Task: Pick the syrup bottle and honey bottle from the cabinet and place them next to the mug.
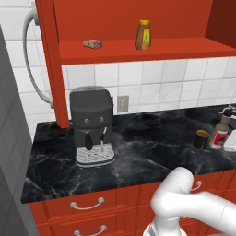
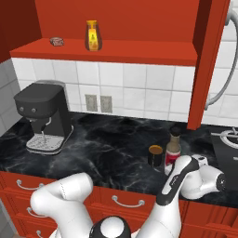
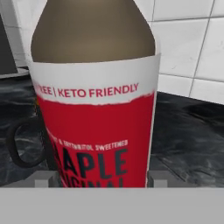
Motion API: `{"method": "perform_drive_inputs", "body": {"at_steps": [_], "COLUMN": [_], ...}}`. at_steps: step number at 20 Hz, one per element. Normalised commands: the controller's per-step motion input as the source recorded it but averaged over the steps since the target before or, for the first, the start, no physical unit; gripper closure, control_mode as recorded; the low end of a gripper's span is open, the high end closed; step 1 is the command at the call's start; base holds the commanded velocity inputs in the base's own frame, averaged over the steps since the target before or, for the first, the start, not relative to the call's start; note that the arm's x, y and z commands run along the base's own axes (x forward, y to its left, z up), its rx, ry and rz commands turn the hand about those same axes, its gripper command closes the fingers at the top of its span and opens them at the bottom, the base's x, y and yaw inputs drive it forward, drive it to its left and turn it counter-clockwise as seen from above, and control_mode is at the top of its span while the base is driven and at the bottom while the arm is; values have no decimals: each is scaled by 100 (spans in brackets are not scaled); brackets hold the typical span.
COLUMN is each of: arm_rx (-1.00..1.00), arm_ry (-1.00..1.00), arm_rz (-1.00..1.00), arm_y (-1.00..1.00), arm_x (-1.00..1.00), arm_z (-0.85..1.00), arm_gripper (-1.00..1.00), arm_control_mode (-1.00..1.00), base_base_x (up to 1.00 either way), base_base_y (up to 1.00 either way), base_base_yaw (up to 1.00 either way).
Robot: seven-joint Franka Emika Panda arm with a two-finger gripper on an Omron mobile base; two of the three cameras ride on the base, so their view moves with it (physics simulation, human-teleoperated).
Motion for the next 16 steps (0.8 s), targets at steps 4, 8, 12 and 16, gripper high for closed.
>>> {"method": "perform_drive_inputs", "body": {"at_steps": [4, 8, 12, 16], "arm_rx": [0, 0, 0, 0], "arm_ry": [0, 0, 0, 0], "arm_rz": [0, 0, -3, -8], "arm_y": [0, 0, 0, 0], "arm_x": [0, 0, -15, -40], "arm_z": [0, 3, 11, 4], "arm_gripper": [-100, -100, -100, -100], "arm_control_mode": [-100, -100, -100, -100], "base_base_x": [0, 0, 0, 0], "base_base_y": [0, 0, 0, 0], "base_base_yaw": [0, 0, 0, 0]}}
